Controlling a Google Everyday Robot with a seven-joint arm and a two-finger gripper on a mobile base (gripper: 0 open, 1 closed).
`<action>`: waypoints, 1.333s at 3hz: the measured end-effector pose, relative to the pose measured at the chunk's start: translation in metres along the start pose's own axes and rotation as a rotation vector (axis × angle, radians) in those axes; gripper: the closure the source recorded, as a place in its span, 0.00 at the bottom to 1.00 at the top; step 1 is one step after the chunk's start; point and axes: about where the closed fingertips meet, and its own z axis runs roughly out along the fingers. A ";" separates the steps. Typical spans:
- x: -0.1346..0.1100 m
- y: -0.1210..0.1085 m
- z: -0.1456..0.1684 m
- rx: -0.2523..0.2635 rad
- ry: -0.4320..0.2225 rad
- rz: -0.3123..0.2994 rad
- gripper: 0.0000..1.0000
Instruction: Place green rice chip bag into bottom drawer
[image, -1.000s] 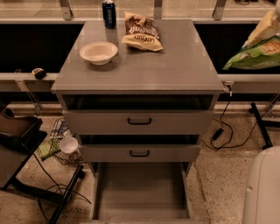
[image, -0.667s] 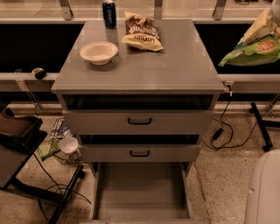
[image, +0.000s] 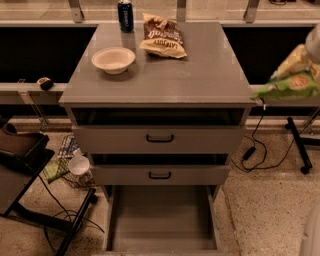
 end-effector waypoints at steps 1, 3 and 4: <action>0.088 -0.083 0.076 0.055 0.161 0.135 1.00; 0.216 -0.154 0.139 -0.131 0.353 0.356 1.00; 0.251 -0.142 0.199 -0.423 0.450 0.551 1.00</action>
Offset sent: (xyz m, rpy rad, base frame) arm -0.2586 -0.1101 -0.2160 0.1876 0.4295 -0.2741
